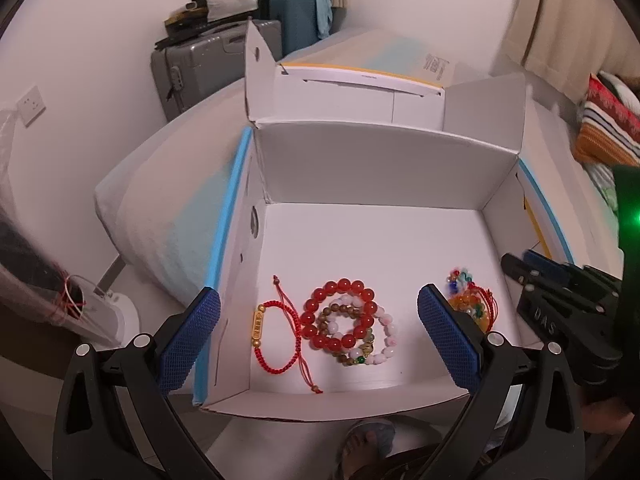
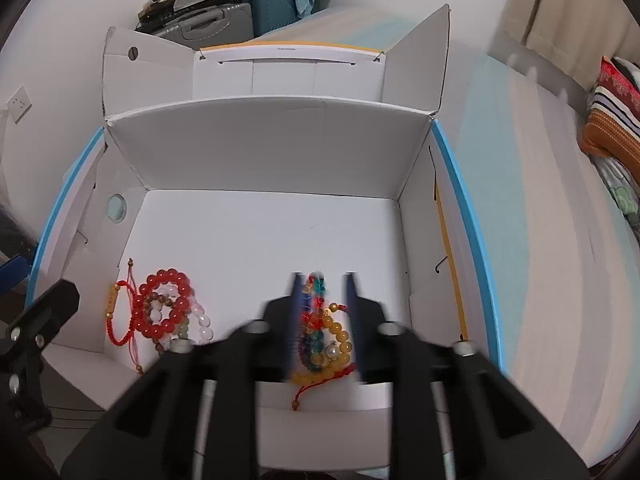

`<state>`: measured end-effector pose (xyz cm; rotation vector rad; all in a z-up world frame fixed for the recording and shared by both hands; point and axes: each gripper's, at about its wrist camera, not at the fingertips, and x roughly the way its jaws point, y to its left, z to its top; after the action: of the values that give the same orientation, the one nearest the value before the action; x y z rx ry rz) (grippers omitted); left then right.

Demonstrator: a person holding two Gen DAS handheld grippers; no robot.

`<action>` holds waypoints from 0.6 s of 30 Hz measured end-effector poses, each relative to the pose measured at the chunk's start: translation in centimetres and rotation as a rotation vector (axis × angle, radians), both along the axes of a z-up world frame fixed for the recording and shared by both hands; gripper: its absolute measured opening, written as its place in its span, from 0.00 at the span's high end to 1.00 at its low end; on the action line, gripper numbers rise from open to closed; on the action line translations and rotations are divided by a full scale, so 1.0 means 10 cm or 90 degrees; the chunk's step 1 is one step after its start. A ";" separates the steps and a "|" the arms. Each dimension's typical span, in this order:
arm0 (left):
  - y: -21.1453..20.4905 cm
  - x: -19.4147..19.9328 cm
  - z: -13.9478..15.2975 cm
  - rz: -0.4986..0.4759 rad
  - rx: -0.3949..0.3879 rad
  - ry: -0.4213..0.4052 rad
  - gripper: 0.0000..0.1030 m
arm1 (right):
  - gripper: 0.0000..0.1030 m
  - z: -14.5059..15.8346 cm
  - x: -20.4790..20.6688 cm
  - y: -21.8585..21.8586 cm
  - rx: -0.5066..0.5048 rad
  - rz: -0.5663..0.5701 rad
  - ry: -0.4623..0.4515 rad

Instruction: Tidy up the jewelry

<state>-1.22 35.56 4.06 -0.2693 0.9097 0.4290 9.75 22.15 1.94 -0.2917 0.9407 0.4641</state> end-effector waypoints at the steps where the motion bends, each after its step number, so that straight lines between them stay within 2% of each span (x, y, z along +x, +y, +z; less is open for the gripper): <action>1: 0.00 -0.02 0.02 0.000 0.000 -0.002 0.06 | 0.51 0.04 -0.02 -0.03 0.002 -0.004 -0.009; 3: -0.02 -0.05 0.05 0.000 0.003 -0.004 0.06 | 0.45 0.11 -0.04 -0.08 0.008 -0.010 -0.012; 5: -0.07 -0.10 0.10 -0.007 0.007 -0.009 0.06 | 0.25 0.19 -0.08 -0.16 0.014 -0.019 -0.023; 8: -0.16 -0.20 0.16 -0.011 0.016 -0.013 0.06 | 0.10 0.32 -0.19 -0.28 0.015 -0.033 -0.056; 10: -0.21 -0.29 0.18 -0.010 0.021 -0.017 0.06 | 0.08 0.37 -0.24 -0.34 0.020 -0.036 -0.063; 18: -0.41 -0.60 0.16 -0.004 0.025 -0.019 0.06 | 0.07 0.45 -0.62 -0.66 0.063 -0.043 -0.085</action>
<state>-7.24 31.46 5.71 -0.2360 0.8723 0.4358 3.50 15.53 6.40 -0.1982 0.7923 0.4217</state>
